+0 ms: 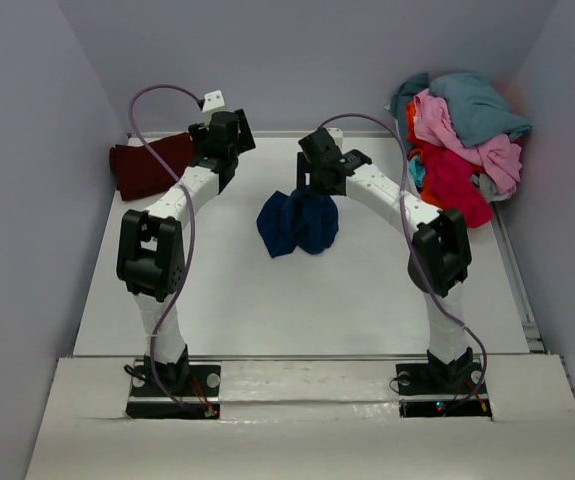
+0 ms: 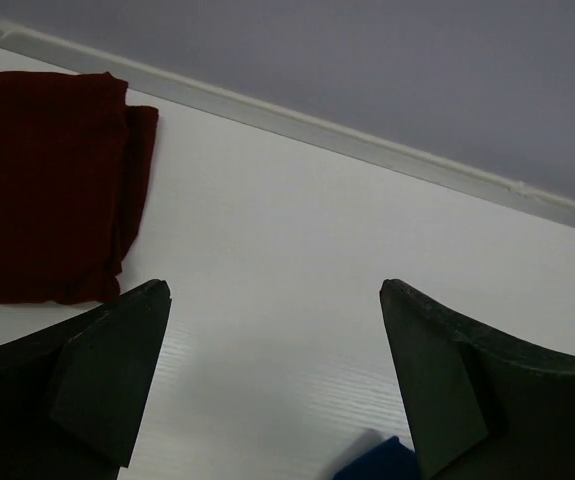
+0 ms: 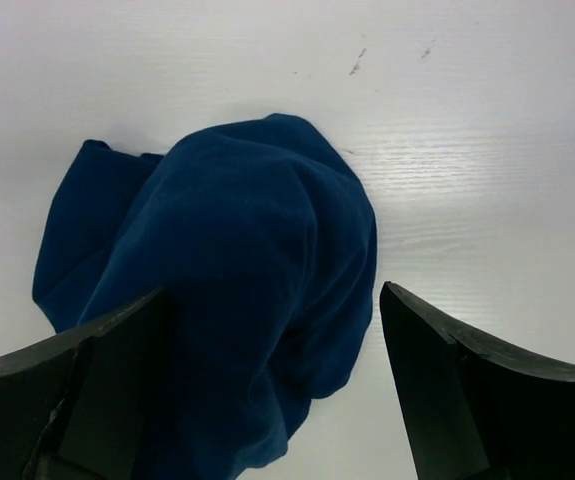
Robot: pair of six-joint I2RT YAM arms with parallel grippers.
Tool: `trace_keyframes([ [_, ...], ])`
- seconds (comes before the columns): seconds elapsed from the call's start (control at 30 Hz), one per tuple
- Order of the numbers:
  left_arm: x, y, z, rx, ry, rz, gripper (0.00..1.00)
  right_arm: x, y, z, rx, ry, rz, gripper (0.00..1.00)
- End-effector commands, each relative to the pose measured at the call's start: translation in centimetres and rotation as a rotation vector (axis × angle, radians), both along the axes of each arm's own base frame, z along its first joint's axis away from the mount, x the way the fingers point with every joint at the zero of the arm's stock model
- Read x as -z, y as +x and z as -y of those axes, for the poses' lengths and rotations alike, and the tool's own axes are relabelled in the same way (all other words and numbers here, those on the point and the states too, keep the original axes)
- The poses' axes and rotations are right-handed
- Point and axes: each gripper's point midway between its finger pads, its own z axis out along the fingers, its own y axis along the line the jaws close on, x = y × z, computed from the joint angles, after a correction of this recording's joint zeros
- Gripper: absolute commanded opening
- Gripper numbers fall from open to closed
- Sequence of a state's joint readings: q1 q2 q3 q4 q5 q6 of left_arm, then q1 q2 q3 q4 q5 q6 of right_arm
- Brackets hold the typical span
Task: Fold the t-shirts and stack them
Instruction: Move the tshirt to the center of the board
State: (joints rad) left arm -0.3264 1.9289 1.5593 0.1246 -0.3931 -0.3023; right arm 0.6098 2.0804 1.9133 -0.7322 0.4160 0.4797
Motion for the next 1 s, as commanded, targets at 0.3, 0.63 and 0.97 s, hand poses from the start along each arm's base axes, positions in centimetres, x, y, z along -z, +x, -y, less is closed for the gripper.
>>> trace_keyframes([
  [0.3,-5.1,0.7,-1.0,-0.028,-0.116,0.131,0.99,0.7,-2.3,-3.7,-0.069,0.128,-0.023,0.83],
  [0.63,-6.1,0.7,-1.1,-0.025,-0.149,0.149,0.99,4.4,-4.4,-3.5,-0.054,0.106,-0.083,0.13],
  [0.97,-7.3,-0.5,-0.3,0.022,-0.209,0.164,0.99,-4.3,-1.9,-3.6,-0.080,0.087,0.061,0.07],
])
